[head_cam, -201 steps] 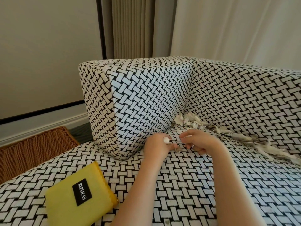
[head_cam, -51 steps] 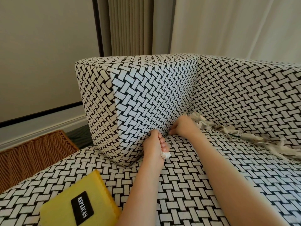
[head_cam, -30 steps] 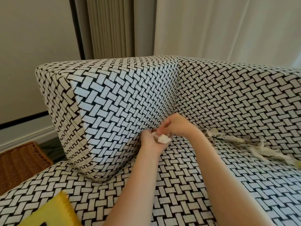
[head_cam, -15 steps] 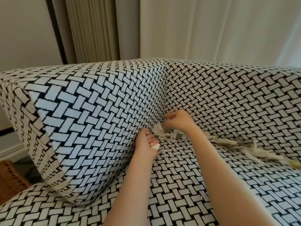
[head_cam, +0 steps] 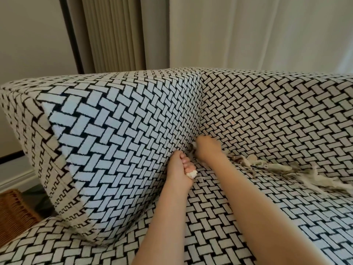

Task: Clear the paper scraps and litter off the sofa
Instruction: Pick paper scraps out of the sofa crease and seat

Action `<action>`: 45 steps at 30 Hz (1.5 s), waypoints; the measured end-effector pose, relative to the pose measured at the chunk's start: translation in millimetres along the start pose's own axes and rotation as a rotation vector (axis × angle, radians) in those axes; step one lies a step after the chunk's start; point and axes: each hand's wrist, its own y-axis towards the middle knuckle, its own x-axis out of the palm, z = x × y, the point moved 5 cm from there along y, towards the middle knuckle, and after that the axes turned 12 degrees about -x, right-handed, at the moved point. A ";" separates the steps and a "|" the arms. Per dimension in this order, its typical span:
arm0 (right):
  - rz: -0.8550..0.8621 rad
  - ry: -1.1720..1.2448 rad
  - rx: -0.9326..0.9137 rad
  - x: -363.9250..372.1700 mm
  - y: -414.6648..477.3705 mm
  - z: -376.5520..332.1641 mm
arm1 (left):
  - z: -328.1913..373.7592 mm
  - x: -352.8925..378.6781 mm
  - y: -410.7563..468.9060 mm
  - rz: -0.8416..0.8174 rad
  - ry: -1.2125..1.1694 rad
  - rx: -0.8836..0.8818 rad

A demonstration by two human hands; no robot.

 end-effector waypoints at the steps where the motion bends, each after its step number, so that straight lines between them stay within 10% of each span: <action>1: 0.015 0.062 0.028 1.4 -1.8 5.7 | -0.1 0.1 0.2 -0.001 -0.003 -0.001; 9: 0.181 0.589 0.071 -18.8 -13.2 41.0 | -1.5 1.7 1.8 -0.007 -0.003 -0.025; 30: 0.211 0.892 0.100 -64.1 -37.5 43.2 | -1.3 10.4 -7.6 0.024 0.181 0.075; 38: 0.257 1.081 -0.002 -98.5 -47.0 34.7 | -0.6 36.9 -21.3 0.046 0.872 0.461; 45: 0.017 1.142 0.008 -90.5 -50.0 17.2 | -12.3 54.8 -28.6 -0.144 0.879 0.436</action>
